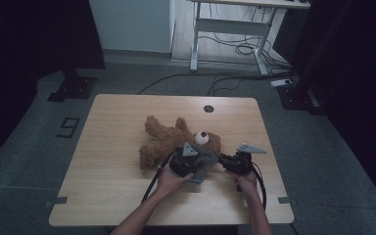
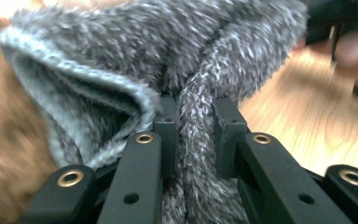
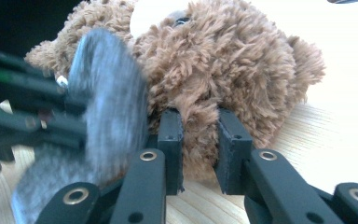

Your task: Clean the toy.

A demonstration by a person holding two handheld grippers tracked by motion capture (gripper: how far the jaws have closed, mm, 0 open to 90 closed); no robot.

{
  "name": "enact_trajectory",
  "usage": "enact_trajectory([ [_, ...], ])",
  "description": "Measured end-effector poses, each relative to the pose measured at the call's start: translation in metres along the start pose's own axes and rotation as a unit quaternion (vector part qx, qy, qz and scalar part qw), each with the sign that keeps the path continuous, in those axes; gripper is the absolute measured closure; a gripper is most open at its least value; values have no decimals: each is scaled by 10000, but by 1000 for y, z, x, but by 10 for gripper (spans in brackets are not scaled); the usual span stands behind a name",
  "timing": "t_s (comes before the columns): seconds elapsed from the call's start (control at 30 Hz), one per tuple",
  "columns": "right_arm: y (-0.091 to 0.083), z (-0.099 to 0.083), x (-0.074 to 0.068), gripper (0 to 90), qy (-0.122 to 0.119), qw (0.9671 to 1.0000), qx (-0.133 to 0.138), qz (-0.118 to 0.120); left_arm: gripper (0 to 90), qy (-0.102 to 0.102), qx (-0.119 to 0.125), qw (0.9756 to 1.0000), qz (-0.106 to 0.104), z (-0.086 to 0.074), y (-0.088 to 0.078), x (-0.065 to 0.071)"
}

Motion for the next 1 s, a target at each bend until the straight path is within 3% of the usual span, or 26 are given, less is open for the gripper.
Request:
enact_trajectory([
  [0.2,-1,-1,1,739,-13,10000,1,68,747,87,-99,9999,-32,-10,-8,1],
  [0.43,-1,-1,2,737,-30,9999,11,132,745,-19,-143,9999,-84,-22,-20,0],
  [0.57,-2,-1,2,737,-32,9999,28,139,745,-16,132,9999,-19,-13,-37,-2],
  [0.73,-2,-2,4,732,38,9998,74,160,746,-118,678,9973,255,21,-67,-24],
  [0.87,-2,-2,4,732,33,9998,69,172,745,148,561,9957,726,42,-72,-44],
  [1.0,-2,-2,4,732,14,9999,65,157,745,-201,387,9945,947,43,-65,-75],
])
Point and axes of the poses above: each handheld gripper's, and its own axes: y roughly forward along the jaws, z roughly out of its top, x roughly to its right, the point moved 5 cm from there along y, roughly forward along the jaws, and after that the axes turned 9 degrees about x, right-handed, at the moved point
